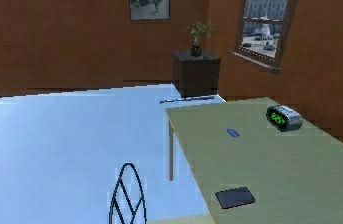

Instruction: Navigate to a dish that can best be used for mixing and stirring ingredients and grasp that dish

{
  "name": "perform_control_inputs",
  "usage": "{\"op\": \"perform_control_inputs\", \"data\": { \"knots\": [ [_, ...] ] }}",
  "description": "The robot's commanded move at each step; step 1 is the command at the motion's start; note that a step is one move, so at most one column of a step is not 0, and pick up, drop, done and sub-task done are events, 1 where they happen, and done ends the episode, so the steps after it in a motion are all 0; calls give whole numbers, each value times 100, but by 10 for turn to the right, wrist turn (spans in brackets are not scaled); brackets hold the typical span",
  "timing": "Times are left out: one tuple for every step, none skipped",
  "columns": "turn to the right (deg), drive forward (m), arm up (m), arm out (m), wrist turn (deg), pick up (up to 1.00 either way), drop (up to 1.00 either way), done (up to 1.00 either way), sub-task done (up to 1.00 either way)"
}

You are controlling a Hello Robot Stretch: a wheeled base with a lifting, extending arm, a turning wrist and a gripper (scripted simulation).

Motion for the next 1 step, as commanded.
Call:
{"op": "perform_control_inputs", "data": {
  "knots": [
    [0,0,0,0,0,0,0,100,0]
  ]
}}
